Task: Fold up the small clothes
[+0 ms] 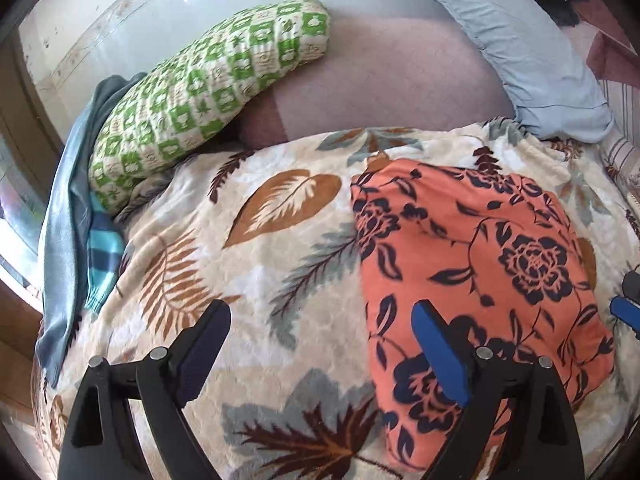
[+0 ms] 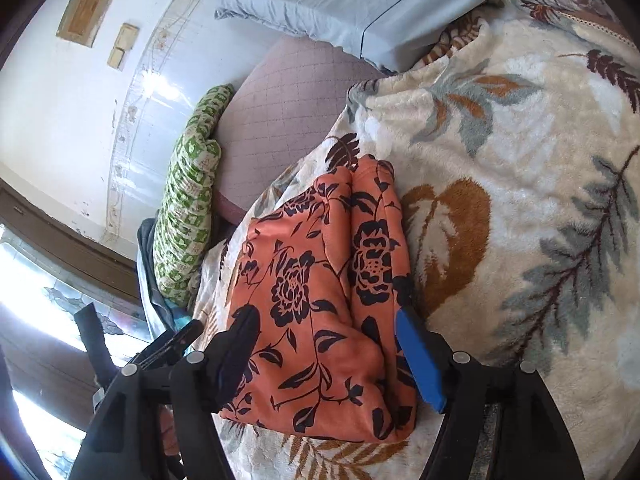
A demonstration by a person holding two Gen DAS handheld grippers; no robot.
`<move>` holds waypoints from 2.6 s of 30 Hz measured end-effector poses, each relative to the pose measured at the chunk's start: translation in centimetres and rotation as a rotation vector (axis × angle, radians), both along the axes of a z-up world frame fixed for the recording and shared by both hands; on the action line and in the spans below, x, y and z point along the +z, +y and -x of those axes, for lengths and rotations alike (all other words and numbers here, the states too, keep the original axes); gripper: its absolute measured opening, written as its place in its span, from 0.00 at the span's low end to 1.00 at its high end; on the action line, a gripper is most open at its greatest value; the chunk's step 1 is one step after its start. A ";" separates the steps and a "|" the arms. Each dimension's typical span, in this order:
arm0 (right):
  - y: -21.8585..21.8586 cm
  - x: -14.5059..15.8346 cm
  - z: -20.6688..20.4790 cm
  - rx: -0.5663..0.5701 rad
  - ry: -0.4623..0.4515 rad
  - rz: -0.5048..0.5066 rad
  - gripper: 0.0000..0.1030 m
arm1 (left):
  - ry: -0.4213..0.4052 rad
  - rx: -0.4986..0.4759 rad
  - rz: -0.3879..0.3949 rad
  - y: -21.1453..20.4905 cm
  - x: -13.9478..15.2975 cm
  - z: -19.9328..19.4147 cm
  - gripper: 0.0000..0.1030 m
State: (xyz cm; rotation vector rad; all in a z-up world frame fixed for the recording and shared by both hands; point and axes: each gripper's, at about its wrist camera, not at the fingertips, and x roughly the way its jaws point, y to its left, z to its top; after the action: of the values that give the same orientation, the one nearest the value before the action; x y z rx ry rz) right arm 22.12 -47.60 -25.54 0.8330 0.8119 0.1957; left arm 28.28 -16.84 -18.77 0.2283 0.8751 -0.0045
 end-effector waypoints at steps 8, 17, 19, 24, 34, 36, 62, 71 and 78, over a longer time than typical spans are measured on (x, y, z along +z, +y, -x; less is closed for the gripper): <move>3.1 1.7 -0.1 0.059 -0.076 0.115 0.69 | -0.108 -0.002 -0.011 0.2 1.8 2.8 0.89; 6.2 0.6 -1.6 0.173 -0.047 0.204 0.29 | -0.149 -0.005 0.000 -0.7 2.3 2.5 0.89; 6.2 -0.7 -2.2 0.183 0.020 0.214 0.29 | -0.153 -0.009 -0.001 -1.0 2.1 2.4 0.89; 6.8 -2.0 -2.7 0.216 0.071 0.224 0.27 | -0.116 0.003 0.000 -1.5 0.5 1.5 0.89; 4.3 0.3 -1.4 0.103 -0.052 0.156 0.31 | -0.121 -0.006 0.006 -2.1 0.1 1.3 0.89; 3.4 -0.1 -1.6 0.069 -0.024 0.147 0.32 | -0.124 -0.008 0.007 -2.1 0.1 1.3 0.89; 2.2 -1.5 -1.8 0.013 0.049 0.119 0.60 | -0.089 -0.011 0.021 -2.2 -0.8 0.7 0.89; 2.1 -1.5 -1.7 0.007 0.055 0.121 0.60 | -0.079 -0.010 0.031 -2.2 -1.1 0.5 0.89; 2.1 -1.5 -1.8 0.007 0.055 0.120 0.60 | -0.063 -0.002 0.045 -2.0 -1.5 0.3 0.89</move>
State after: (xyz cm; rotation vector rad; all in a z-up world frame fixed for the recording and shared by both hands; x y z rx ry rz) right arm 23.89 -45.53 -27.01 0.7253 0.8701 0.1295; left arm 28.00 -18.87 -20.23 0.1866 0.8114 -0.0185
